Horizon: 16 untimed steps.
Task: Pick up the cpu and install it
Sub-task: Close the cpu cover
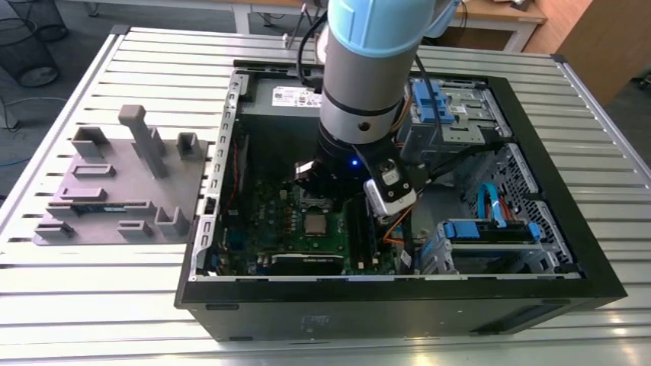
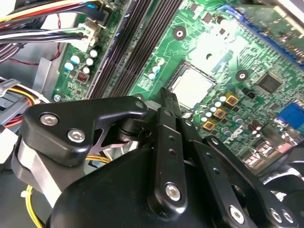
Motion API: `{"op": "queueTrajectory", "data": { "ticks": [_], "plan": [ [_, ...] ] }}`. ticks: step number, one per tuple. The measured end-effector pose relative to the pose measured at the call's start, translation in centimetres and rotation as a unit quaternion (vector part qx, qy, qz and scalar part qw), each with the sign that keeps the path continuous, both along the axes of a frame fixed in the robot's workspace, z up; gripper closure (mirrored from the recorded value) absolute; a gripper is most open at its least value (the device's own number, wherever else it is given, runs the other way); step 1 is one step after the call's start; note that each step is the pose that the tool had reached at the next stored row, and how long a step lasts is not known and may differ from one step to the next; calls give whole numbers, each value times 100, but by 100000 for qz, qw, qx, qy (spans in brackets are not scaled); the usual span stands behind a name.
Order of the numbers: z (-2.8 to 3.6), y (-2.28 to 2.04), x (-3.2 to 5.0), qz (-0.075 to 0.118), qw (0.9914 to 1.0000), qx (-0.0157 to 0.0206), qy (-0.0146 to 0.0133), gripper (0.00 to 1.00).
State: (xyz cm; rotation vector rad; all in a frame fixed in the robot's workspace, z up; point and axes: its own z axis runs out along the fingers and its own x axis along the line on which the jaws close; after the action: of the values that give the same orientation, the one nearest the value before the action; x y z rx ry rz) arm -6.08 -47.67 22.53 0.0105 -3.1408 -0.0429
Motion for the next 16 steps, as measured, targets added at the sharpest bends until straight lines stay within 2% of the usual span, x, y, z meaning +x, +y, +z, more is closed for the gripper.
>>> {"op": "queueTrajectory", "data": {
  "ticks": [8,16],
  "plan": [
    [-13,75,53,83,100000,3,-2,89],
    [-14,79,58,358,99999,9,-2,89]
  ]
}}
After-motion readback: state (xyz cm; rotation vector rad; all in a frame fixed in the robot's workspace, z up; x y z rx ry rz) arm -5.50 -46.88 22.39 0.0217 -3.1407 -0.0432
